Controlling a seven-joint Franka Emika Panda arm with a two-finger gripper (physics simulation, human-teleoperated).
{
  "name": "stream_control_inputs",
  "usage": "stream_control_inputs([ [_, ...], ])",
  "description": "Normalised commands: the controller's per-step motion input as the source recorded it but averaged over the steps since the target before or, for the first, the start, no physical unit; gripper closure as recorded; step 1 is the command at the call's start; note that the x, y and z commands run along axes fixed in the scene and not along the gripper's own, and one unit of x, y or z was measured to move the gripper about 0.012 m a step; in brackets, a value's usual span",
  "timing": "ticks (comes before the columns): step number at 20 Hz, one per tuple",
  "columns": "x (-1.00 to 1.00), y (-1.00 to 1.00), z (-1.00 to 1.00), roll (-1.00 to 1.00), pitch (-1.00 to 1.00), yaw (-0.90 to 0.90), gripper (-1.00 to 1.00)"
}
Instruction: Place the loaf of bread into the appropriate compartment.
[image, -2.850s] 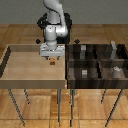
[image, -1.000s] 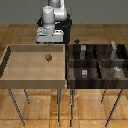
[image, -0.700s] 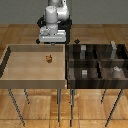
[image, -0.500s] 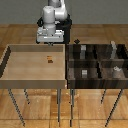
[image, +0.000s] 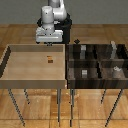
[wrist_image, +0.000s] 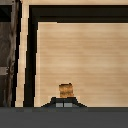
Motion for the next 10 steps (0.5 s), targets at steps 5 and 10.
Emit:
stream_control_inputs([
  [5, 0.0, 0.0, -0.2, 0.0, 0.0, 0.0, -1.0],
  [10, -0.2, 0.0, 0.0, 0.0, 0.0, 0.0, -1.0],
])
